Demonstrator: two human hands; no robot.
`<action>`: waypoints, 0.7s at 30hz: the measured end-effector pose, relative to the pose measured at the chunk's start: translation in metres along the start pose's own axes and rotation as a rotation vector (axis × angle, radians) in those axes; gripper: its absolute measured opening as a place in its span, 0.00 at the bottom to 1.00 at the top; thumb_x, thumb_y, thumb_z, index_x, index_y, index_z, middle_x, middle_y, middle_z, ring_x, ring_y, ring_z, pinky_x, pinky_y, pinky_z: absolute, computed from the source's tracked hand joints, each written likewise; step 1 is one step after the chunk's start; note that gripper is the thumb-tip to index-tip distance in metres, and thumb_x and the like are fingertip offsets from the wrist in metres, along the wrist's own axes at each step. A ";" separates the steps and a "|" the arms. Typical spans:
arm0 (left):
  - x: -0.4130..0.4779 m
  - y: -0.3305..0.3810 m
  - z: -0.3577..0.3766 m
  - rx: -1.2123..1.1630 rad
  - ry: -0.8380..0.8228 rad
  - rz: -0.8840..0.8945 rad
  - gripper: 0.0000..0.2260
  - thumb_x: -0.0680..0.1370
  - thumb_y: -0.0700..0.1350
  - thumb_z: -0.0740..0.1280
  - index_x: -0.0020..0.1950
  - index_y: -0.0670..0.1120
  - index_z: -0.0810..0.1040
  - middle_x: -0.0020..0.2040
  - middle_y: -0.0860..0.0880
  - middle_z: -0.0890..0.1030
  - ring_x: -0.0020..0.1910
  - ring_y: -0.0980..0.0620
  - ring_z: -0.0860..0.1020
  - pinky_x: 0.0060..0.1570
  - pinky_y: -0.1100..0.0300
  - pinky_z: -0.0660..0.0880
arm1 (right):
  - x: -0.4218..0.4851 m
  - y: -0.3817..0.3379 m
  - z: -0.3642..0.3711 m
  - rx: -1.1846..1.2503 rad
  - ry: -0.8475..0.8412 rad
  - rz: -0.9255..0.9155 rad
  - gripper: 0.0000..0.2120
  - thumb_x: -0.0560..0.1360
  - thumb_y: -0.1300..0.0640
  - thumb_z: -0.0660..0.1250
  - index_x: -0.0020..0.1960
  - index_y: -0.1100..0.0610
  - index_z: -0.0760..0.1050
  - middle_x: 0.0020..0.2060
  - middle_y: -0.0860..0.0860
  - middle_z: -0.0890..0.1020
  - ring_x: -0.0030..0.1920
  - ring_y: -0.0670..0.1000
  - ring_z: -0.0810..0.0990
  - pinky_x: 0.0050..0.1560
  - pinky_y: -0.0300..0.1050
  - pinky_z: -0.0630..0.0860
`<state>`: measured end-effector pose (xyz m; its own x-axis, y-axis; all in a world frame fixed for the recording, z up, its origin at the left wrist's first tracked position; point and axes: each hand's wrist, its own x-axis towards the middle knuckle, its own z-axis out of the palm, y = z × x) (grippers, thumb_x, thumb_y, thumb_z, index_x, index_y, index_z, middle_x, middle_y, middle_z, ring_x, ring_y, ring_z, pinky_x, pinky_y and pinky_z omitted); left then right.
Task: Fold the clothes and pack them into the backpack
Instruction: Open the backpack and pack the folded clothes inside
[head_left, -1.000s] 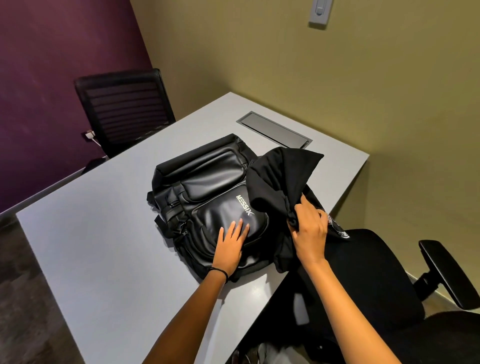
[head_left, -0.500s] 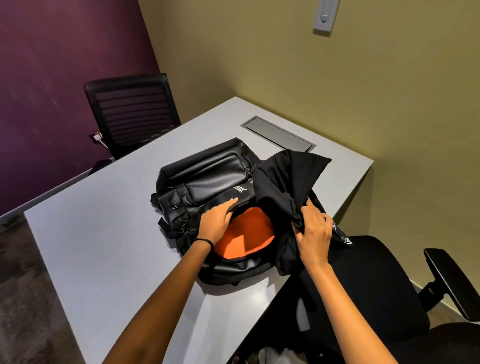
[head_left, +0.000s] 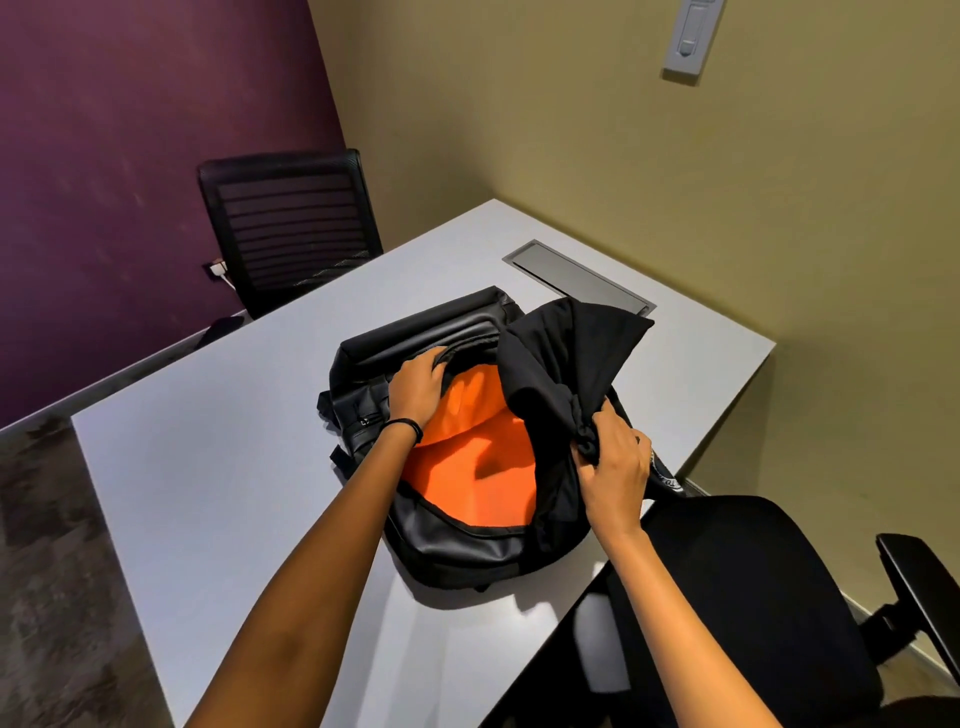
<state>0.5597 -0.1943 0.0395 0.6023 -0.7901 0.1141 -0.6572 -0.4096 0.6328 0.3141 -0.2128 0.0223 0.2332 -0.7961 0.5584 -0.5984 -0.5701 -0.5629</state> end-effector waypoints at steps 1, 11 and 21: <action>0.004 0.000 -0.001 -0.015 0.003 -0.012 0.15 0.82 0.43 0.58 0.67 0.44 0.74 0.62 0.42 0.78 0.60 0.40 0.75 0.51 0.50 0.70 | 0.001 -0.002 0.003 0.013 -0.007 -0.002 0.07 0.73 0.56 0.57 0.45 0.60 0.70 0.45 0.53 0.79 0.41 0.52 0.73 0.51 0.40 0.61; 0.042 0.009 -0.021 -0.197 -0.016 -0.115 0.13 0.81 0.43 0.58 0.48 0.37 0.78 0.48 0.37 0.81 0.49 0.39 0.77 0.39 0.56 0.64 | 0.003 -0.012 0.040 0.039 -0.132 0.003 0.11 0.68 0.69 0.69 0.48 0.61 0.71 0.51 0.55 0.80 0.47 0.54 0.76 0.56 0.44 0.63; 0.050 0.017 -0.031 -0.211 0.055 -0.053 0.12 0.81 0.42 0.58 0.55 0.40 0.80 0.54 0.41 0.82 0.54 0.43 0.78 0.46 0.61 0.67 | 0.001 -0.016 0.065 0.067 -0.210 0.064 0.11 0.68 0.68 0.69 0.43 0.58 0.68 0.39 0.52 0.75 0.39 0.52 0.70 0.53 0.41 0.64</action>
<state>0.5928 -0.2272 0.0796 0.6610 -0.7416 0.1146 -0.5182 -0.3407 0.7845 0.3742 -0.2176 -0.0076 0.3547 -0.8520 0.3852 -0.5669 -0.5235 -0.6360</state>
